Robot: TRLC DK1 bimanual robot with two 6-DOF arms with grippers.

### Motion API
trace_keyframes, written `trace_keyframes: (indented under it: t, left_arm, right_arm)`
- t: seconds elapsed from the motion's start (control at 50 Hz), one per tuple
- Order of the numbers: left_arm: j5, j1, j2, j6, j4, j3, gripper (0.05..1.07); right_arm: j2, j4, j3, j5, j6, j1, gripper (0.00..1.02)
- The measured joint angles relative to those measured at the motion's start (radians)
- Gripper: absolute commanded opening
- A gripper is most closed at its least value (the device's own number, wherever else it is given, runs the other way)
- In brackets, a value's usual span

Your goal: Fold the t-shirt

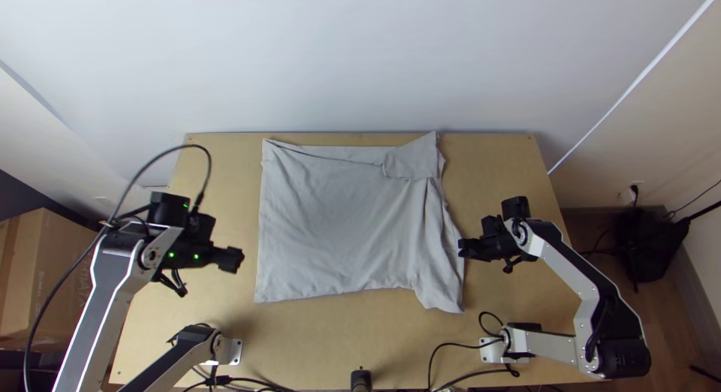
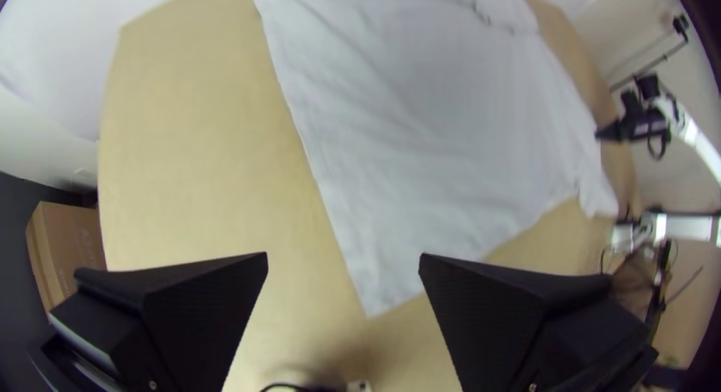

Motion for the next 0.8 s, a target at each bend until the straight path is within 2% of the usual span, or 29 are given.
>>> trace_keyframes:
  t: [0.12, 0.28, 0.36, 0.38, 0.8]
  left_arm:
    - [-0.012, -0.018, -0.008, 0.076, -0.045, -0.111, 1.01]
    - [-0.036, -0.043, -0.01, 0.105, -0.019, -0.238, 1.01]
    - [-0.045, -0.051, -0.008, 0.104, 0.018, -0.285, 0.87]
    - [-0.045, -0.053, -0.008, 0.104, 0.024, -0.291, 0.87]
    - [-0.045, -0.17, 0.153, 0.049, 0.079, -0.34, 0.87]
  right_arm:
    - [-0.023, -0.001, -0.012, 0.0, 0.0, 0.006, 0.02]
    - [-0.055, -0.006, -0.022, 0.0, 0.001, 0.019, 0.02]
    - [-0.072, -0.006, -0.03, 0.0, 0.015, 0.025, 0.02]
    - [-0.077, -0.006, -0.032, 0.0, 0.019, 0.027, 0.02]
    - [-0.103, -0.007, -0.061, 0.0, 0.027, 0.039, 0.02]
